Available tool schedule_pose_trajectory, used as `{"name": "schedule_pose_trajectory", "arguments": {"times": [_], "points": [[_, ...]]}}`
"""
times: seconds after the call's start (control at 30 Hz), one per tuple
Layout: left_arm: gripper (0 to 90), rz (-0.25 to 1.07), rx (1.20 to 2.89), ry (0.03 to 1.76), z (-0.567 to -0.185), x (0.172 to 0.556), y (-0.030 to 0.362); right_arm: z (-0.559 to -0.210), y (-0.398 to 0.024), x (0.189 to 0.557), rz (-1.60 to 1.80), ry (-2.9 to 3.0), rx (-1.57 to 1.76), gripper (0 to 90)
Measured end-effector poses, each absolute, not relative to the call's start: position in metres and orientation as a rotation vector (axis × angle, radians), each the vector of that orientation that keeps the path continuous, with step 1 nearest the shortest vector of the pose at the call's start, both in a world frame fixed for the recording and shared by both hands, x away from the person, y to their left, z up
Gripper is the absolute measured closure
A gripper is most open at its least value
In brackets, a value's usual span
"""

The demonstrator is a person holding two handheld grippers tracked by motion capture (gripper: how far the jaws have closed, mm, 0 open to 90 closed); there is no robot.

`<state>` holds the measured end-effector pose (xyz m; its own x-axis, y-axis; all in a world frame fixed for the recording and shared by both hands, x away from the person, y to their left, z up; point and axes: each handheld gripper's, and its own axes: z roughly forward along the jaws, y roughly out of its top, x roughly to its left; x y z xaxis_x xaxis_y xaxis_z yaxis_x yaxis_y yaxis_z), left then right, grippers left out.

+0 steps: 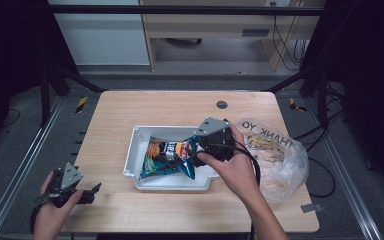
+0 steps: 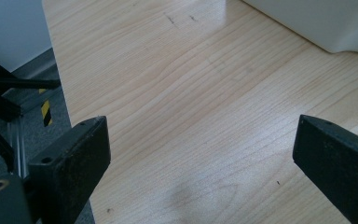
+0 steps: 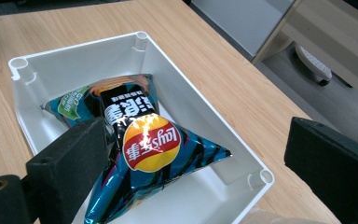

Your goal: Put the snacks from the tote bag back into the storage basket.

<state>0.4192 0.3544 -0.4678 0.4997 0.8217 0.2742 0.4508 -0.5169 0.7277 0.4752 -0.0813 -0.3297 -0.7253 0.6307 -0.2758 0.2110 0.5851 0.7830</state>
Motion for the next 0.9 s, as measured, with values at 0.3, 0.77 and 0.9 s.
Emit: {"name": "schedule_pose_trajectory", "arguments": {"times": [0.3, 0.77, 0.9], "points": [[3.6, 0.832, 2.154, 1.042, -0.467, 0.419, 0.355, -0.323, -0.095, 0.47, 1.052, 2.238, 0.692, 5.8], [3.6, 0.833, 2.151, 1.044, -0.467, 0.419, 0.355, -0.317, -0.117, 0.461, 1.071, 2.184, 0.733, 5.5], [3.5, 0.833, 2.15, 1.045, -0.467, 0.419, 0.355, -0.317, -0.123, 0.458, 1.071, 2.174, 0.748, 5.5]]}}
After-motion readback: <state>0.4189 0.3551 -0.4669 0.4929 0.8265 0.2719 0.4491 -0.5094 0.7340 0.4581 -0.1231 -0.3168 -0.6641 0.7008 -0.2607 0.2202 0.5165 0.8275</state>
